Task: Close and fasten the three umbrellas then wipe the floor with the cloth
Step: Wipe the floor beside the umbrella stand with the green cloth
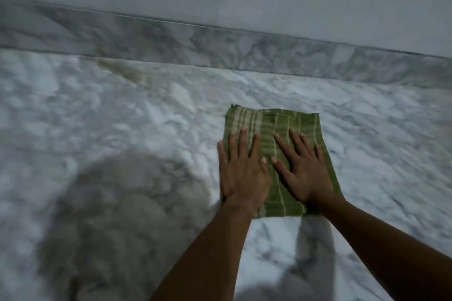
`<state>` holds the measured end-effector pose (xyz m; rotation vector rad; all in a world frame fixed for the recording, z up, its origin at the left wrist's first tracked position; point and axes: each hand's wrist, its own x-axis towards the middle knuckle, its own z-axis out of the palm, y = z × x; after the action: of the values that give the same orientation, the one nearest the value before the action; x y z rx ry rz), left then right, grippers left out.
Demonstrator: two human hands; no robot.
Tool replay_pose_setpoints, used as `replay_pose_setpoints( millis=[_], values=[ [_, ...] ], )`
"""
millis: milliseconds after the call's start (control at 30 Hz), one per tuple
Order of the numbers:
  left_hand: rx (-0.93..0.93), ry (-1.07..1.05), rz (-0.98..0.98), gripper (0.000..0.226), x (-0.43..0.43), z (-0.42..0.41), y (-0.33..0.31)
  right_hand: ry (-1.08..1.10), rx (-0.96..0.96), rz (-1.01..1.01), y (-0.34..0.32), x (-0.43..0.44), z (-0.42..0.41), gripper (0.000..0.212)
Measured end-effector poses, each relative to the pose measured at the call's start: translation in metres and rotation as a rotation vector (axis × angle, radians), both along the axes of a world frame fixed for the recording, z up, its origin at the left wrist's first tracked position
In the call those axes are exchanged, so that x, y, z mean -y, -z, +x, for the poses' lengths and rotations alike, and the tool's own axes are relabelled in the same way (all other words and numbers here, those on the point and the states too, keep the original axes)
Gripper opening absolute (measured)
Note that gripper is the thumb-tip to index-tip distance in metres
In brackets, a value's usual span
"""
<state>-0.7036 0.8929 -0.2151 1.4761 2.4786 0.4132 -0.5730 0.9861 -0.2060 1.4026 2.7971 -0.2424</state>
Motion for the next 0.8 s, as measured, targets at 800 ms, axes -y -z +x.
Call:
replay_pose_setpoints(
  millis=[800],
  values=[
    [-0.174, 0.029, 0.167, 0.059, -0.239, 0.206, 0.022, 0.079, -0.085, -0.009, 0.008, -0.248, 0.204, 0.067]
  ],
)
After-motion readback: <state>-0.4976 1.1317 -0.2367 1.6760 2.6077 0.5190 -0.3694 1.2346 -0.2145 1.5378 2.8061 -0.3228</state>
